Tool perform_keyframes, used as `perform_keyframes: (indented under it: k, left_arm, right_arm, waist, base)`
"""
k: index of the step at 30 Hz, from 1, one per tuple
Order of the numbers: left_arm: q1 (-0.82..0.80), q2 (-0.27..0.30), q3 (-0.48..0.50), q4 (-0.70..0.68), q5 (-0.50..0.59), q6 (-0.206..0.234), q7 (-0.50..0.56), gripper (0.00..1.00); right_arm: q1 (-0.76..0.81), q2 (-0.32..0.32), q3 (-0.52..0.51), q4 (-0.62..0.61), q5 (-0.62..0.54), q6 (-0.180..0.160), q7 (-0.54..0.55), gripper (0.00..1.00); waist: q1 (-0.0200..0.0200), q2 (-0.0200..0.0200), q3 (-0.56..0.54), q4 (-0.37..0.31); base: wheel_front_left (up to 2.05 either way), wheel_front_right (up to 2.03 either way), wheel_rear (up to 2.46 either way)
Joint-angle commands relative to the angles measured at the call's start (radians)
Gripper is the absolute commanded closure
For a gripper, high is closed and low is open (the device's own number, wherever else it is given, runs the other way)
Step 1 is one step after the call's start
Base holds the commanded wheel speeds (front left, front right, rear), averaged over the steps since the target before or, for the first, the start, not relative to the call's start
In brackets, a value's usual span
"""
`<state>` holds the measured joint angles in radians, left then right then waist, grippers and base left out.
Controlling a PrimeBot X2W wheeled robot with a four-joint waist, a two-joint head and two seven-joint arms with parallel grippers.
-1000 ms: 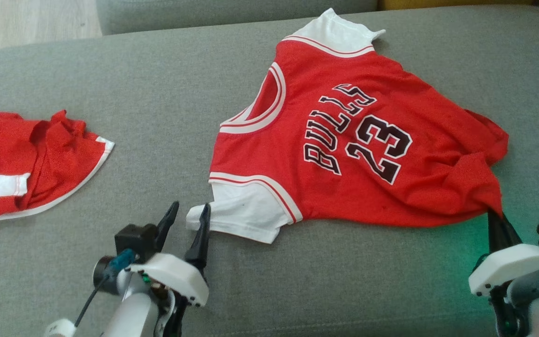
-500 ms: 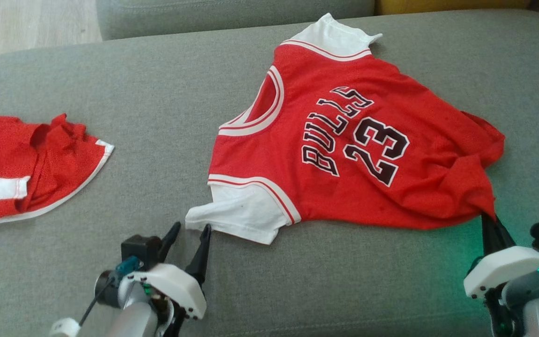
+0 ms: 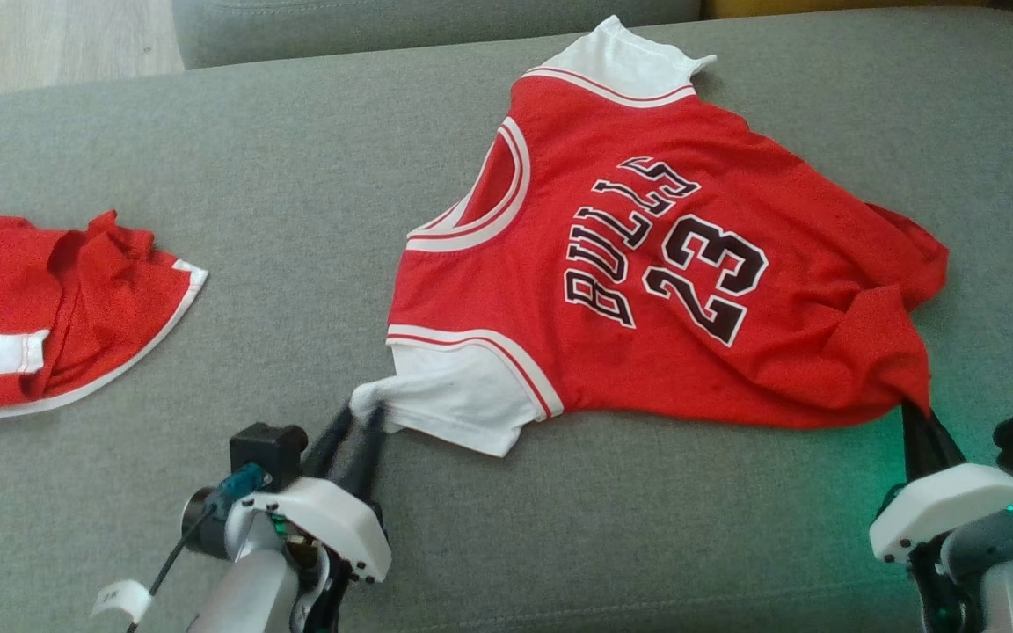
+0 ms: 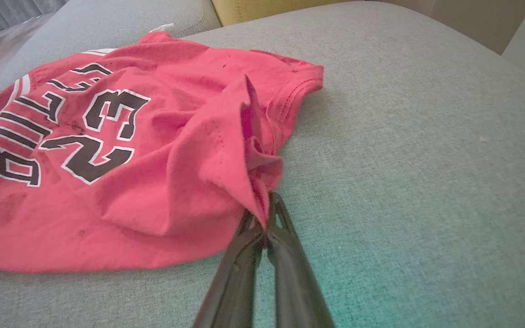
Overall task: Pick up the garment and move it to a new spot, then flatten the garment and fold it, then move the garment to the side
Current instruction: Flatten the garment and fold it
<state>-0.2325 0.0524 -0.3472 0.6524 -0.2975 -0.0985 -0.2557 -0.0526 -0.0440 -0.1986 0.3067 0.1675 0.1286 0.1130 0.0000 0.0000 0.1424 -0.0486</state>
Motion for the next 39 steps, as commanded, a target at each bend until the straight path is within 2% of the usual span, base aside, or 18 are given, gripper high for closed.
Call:
perform_keyframes:
  k: [1, 8, 12, 16, 20, 24, 26, 32, 38, 39]
  left_arm:
    - [-0.047, 0.006, 0.024, -0.024, 0.003, -0.003, -0.006, 1.00]
    - [-0.048, 0.016, 0.024, -0.061, 0.004, -0.014, -0.006, 1.00]
    - [-0.041, 0.012, 0.055, -0.133, -0.075, -0.025, -0.006, 1.00]
    - [-0.057, 0.012, 0.056, -0.265, -0.228, -0.031, -0.005, 1.00]
    - [-0.109, 0.054, 0.053, -0.429, -0.355, -0.032, 0.017, 1.00]
    - [-0.185, 0.077, 0.089, -0.561, -0.441, -0.032, 0.063, 1.00]
    - [-0.231, 0.074, 0.121, -0.615, -0.480, -0.017, 0.087, 1.00]
    - [-0.347, 0.046, 0.195, -0.734, -0.582, 0.065, 0.145, 1.00]
    - [-0.389, 0.039, 0.251, -0.831, -0.608, 0.146, 0.154, 1.00]
    - [-0.389, 0.039, 0.251, -0.831, -0.608, 0.146, 0.154, 1.00]
  right_arm:
    - [-0.039, -0.006, 0.024, -0.026, 0.010, 0.002, -0.013, 1.00]
    - [-0.048, -0.006, 0.014, -0.024, 0.008, 0.002, -0.020, 1.00]
    - [-0.068, -0.014, 0.031, -0.048, -0.003, 0.002, -0.019, 1.00]
    - [-0.122, -0.073, 0.086, -0.100, 0.020, 0.002, 0.014, 1.00]
    - [-0.224, -0.161, 0.150, -0.169, 0.072, 0.002, 0.073, 1.00]
    - [-0.371, -0.225, 0.212, -0.220, 0.152, 0.002, 0.145, 1.00]
    - [-0.455, -0.248, 0.233, -0.228, 0.193, 0.002, 0.178, 1.00]
    - [-0.668, -0.269, 0.285, -0.194, 0.272, 0.002, 0.241, 1.00]
    - [-0.761, -0.256, 0.271, -0.155, 0.298, 0.002, 0.296, 1.00]
    - [-0.761, -0.256, 0.271, -0.155, 0.298, 0.002, 0.296, 1.00]
  waist:
    - [0.0000, 0.0000, 0.000, 0.000]
    - [0.0000, 0.0000, -0.001, 0.003]
    - [0.0000, 0.0000, -0.006, 0.002]
    - [0.0000, 0.0000, -0.015, -0.006]
    - [0.0000, 0.0000, -0.031, -0.019]
    - [0.0000, 0.0000, -0.053, -0.032]
    - [0.0000, 0.0000, -0.064, -0.039]
    - [0.0000, 0.0000, -0.109, -0.052]
    - [0.0000, 0.0000, -0.145, -0.057]
    - [0.0000, 0.0000, -0.145, -0.057]
  base:
    - [0.00, 0.00, 0.00]
    - [0.00, 0.00, 0.00]
    - [0.00, 0.00, 0.00]
    - [0.00, 0.00, 0.00]
    - [0.00, 0.00, 0.00]
    - [0.00, 0.00, 0.00]
    - [0.00, 0.00, 0.00]
    - [0.00, 0.00, 0.00]
    - [0.00, 0.00, 0.00]
    - [0.00, 0.00, 0.00]
